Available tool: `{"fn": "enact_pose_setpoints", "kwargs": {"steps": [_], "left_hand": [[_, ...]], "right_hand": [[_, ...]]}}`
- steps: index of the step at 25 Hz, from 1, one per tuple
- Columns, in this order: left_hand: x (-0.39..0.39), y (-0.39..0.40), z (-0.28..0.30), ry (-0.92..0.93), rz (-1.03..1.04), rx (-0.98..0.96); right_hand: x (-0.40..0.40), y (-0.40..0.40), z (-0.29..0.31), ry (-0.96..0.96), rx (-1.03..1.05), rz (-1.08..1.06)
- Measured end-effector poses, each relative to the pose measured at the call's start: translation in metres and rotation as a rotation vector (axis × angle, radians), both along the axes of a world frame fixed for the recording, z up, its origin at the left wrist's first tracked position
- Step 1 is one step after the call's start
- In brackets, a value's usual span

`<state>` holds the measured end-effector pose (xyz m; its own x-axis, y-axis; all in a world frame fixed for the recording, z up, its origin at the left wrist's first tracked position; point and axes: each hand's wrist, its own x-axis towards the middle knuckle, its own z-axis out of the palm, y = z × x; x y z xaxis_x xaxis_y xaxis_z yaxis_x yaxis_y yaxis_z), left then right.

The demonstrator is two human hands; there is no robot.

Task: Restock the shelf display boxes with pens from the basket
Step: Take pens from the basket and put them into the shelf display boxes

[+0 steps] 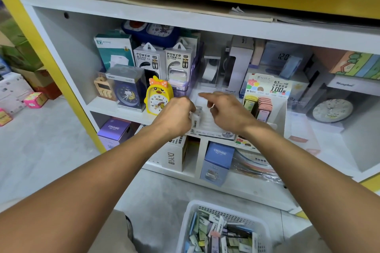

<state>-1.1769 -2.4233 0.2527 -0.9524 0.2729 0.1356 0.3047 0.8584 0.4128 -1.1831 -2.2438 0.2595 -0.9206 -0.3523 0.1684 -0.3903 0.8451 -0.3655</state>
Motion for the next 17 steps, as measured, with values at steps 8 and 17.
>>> {"fn": "enact_pose_setpoints", "kwargs": {"steps": [8,17], "left_hand": [[0.064,0.028,-0.035,-0.197,-0.225,-0.152],[0.137,0.092,-0.189,-0.712,-0.42,-0.526]], "right_hand": [[0.094,0.041,-0.032,-0.188,0.013,-0.003],[0.201,0.08,-0.238,-0.846,0.326,-0.201]]}}
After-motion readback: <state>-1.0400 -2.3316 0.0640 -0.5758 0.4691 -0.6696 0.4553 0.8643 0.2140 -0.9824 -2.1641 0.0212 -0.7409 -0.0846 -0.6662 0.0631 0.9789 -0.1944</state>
